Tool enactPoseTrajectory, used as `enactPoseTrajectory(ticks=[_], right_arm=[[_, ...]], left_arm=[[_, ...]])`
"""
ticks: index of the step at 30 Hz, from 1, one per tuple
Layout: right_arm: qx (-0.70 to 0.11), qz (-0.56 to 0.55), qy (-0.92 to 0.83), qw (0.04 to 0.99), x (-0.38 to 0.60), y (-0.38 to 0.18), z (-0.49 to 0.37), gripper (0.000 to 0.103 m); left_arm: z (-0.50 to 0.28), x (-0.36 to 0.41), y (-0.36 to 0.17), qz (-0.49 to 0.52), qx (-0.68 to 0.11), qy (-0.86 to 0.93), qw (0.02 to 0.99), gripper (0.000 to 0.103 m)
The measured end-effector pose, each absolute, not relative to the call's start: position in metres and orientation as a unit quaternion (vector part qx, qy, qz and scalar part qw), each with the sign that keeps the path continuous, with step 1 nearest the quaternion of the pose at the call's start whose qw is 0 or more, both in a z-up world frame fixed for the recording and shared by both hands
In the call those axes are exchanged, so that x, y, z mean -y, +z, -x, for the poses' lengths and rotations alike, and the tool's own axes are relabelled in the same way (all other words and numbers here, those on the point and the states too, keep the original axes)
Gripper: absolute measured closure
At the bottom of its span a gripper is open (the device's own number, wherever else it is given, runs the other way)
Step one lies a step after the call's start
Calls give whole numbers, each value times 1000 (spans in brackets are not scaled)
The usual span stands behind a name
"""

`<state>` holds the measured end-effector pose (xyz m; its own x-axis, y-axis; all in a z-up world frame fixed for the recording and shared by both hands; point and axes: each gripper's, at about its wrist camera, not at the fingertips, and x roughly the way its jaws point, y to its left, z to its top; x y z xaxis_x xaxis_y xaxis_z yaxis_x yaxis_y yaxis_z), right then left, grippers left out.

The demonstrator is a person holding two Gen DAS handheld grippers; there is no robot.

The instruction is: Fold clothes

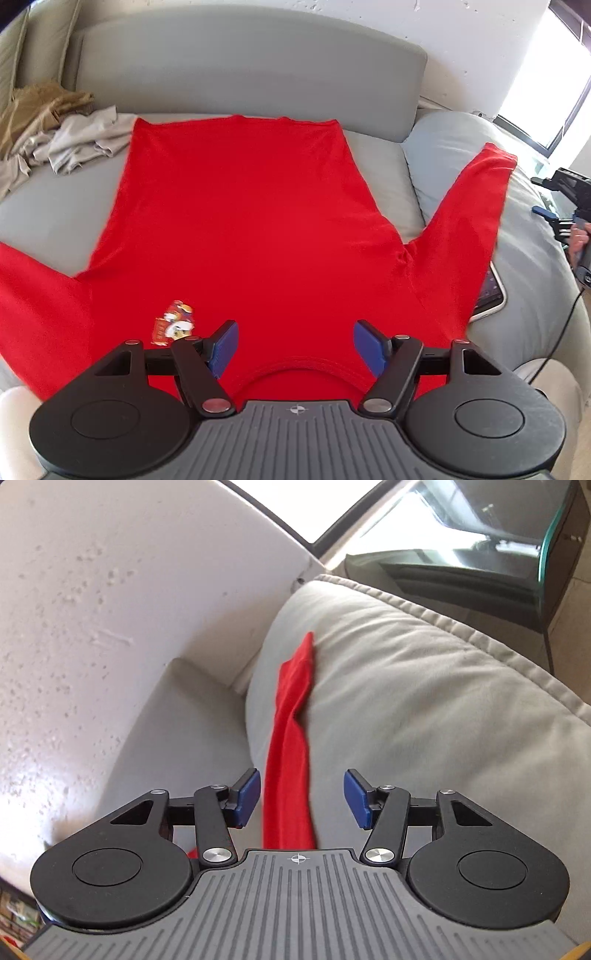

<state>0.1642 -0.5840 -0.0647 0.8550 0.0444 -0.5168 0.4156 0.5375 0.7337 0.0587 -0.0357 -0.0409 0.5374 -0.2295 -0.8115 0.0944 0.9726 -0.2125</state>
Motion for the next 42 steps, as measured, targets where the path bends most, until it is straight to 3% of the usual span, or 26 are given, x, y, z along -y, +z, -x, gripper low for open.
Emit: enactPoseTrajectory(ticks=[7,11,13,14,15,23,30,36,42], right_arm=[[-197,-548,-117,804,635,-91,-242,56],[-194,-524,-104,823,641,-90,-277,57],[-213,-470,-106,850,633,-84,-293,65],[-227,-435,-118,864,627,-80,-298,85],[-239,-398,-133,876,622,-76,-303,95],[-211,-163,-167,949,546,13,-280,96],[-175,26,-73,982,382,81,-214,96],[-157,73,80,982,204,74,-116,96],[-220,38,203,953,66,26,-51,96]], left_arm=[[-83,63,-45,119,-457,-140,870,36],[-94,80,-48,127,-450,-162,869,36],[-97,85,-48,127,-448,-168,869,36],[-97,86,-47,124,-444,-169,871,36],[-97,86,-46,120,-439,-168,874,36],[-74,50,-29,148,-406,-139,891,37],[-31,-29,-3,155,-337,-40,928,37],[20,-134,6,229,-293,98,923,38],[50,-184,0,266,-286,167,905,38]])
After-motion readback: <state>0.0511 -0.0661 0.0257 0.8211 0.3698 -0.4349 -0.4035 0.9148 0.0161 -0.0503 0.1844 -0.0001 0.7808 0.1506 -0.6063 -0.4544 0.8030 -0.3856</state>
